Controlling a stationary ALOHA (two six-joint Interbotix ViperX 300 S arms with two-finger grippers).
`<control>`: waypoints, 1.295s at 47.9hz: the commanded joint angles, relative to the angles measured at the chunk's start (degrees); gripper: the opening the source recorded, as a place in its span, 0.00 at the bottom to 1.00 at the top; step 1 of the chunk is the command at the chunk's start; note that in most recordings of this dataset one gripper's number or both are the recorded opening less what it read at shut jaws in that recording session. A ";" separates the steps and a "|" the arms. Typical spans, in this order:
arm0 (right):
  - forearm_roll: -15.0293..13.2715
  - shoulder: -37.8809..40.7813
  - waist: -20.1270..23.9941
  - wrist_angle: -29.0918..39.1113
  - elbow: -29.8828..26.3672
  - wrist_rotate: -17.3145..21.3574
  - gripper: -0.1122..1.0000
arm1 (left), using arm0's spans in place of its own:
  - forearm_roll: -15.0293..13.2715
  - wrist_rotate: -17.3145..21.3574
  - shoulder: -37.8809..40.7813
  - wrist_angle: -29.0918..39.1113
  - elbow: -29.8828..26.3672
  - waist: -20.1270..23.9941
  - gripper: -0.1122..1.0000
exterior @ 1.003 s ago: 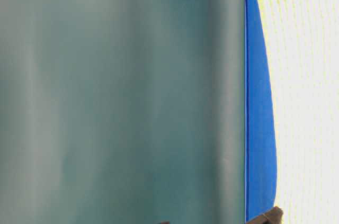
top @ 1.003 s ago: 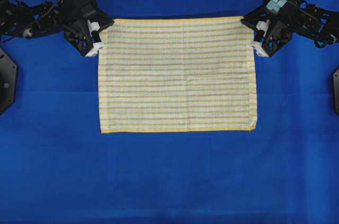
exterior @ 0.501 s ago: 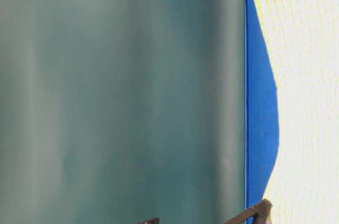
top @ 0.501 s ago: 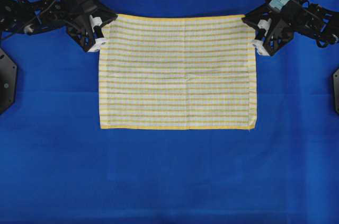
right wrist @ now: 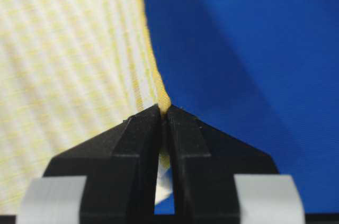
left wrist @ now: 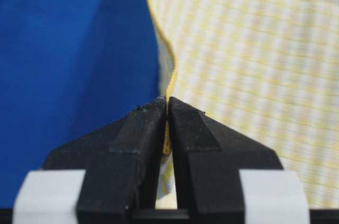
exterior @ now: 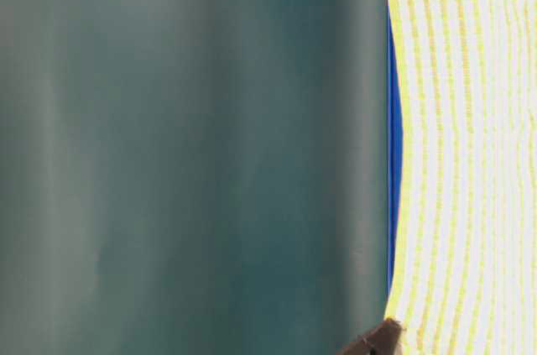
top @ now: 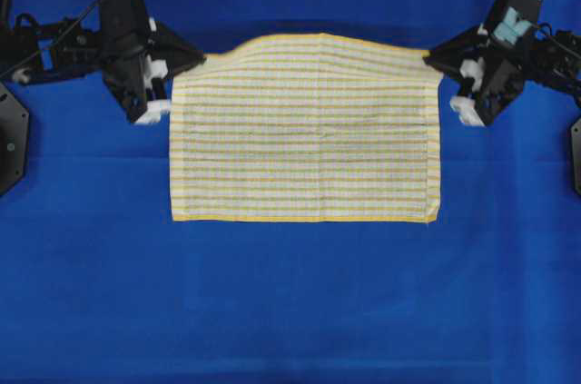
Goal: Fold the yellow towel.
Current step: 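Lift the top edge and fold it down toward the bottom edge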
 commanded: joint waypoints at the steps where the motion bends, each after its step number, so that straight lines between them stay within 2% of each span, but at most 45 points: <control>1: 1.05 -2.90 2.90 1.58 -0.18 -0.09 0.13 | -0.09 -2.64 -1.93 -0.44 0.62 -2.90 0.12; 8: 2.55 -5.80 8.17 5.71 -0.18 -0.09 0.13 | -0.09 -7.56 -3.52 -0.88 2.72 -8.88 0.12; 19: 5.27 -5.98 13.45 7.12 0.00 -0.09 0.13 | -0.09 -14.15 -4.13 -1.67 3.87 -17.05 0.12; 27: 6.50 -4.31 17.49 7.65 -0.35 -0.09 0.13 | -0.09 -16.61 -4.13 -1.58 4.04 -20.48 0.12; 41: 10.46 -1.85 22.50 7.38 -0.70 -0.09 0.13 | -0.09 -19.07 -3.78 -1.67 3.96 -23.82 0.12; 62: 12.83 1.67 26.19 5.10 -1.67 -0.09 0.13 | -0.18 -19.34 -3.34 -1.49 3.78 -26.28 0.12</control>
